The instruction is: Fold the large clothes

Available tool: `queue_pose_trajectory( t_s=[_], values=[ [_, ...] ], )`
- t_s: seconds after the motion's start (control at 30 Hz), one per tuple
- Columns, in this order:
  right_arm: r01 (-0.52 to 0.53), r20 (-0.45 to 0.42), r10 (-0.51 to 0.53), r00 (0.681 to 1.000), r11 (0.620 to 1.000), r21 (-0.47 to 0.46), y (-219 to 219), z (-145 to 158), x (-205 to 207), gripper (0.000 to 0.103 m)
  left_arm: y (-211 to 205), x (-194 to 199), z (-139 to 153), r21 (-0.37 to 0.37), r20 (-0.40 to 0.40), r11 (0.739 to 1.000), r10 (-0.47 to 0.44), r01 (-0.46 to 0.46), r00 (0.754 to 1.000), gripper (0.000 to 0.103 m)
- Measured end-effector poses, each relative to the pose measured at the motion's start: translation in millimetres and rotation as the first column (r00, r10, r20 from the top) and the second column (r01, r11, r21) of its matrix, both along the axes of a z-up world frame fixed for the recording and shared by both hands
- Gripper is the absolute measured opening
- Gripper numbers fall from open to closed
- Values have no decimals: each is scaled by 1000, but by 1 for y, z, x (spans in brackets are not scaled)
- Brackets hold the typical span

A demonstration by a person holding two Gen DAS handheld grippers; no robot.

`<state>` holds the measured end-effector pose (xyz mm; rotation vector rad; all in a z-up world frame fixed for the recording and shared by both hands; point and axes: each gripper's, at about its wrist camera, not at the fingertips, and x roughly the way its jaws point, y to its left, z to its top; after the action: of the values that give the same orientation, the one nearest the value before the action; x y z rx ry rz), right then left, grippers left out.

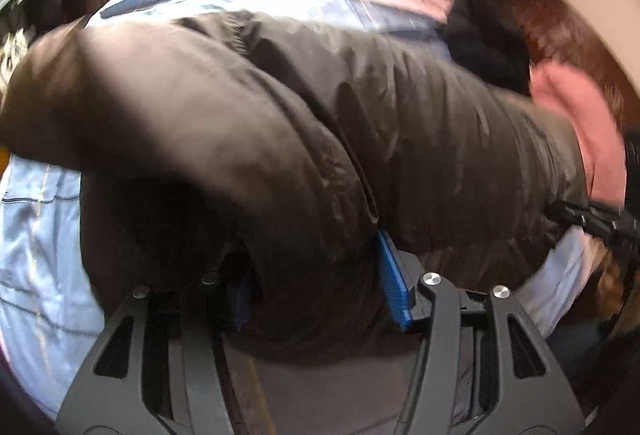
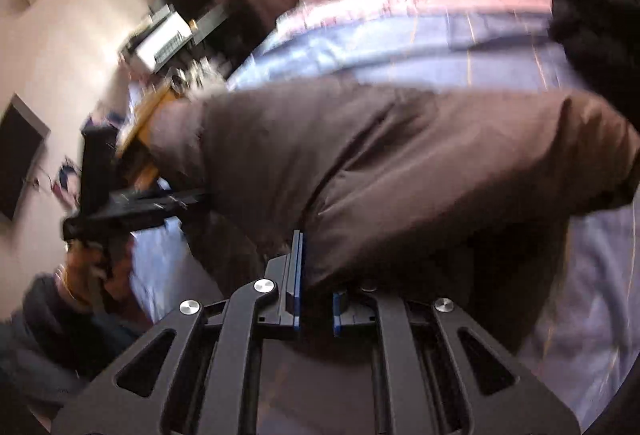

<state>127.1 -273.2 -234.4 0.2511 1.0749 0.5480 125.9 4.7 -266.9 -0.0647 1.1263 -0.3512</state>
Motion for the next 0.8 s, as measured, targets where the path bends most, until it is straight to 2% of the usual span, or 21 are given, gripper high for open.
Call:
queue_pose_trajectory(
  t_s=[0.07,0.13,0.23,0.3,0.4,0.47,0.57,0.63,0.67,0.7,0.73,0.77,0.8],
  values=[
    [-6,-60,5,998,1000,-21,-5,-15,-21,11,-7,-24,-4,44,-25,998,-36,37,999,53],
    [-16,-96,9,995,998,-65,5,-31,-25,11,-16,-47,0,70,-31,994,-87,89,996,53],
    [3,-142,-19,990,994,-111,6,-54,-36,11,-33,-79,13,111,-14,975,-190,190,982,61],
    [10,-162,-34,986,989,-148,7,-65,-39,11,-37,-89,23,76,0,974,-216,215,976,62],
    [32,-173,-67,983,980,-198,9,-73,-32,12,-30,-77,39,-14,10,981,-192,192,981,62],
    [59,-185,-95,978,980,-192,9,-78,-25,13,-21,-70,40,-53,-23,982,-185,184,982,63],
    [74,-179,-107,978,980,-184,12,-80,-26,16,-23,-70,23,-30,-124,980,-197,195,972,65],
    [83,-172,-116,978,979,-187,11,-79,-28,20,-28,-82,17,20,-133,971,-232,236,964,68],
    [92,-173,-125,977,978,-188,11,-78,-29,26,-32,-93,19,47,-118,960,-269,276,956,76],
    [106,-174,-141,975,975,-195,10,-78,-33,33,-36,-106,20,67,-96,948,-305,312,947,80],
    [119,-175,-158,972,970,-213,8,-80,-42,47,-39,-117,21,75,-84,938,-333,339,939,86],
    [138,-179,-185,966,959,-247,6,-79,-50,74,-38,-126,21,48,-90,929,-362,367,928,86],
    [155,-190,-212,959,948,-277,5,-83,-56,84,-32,-134,22,10,-97,922,-384,387,918,86]
  ],
)
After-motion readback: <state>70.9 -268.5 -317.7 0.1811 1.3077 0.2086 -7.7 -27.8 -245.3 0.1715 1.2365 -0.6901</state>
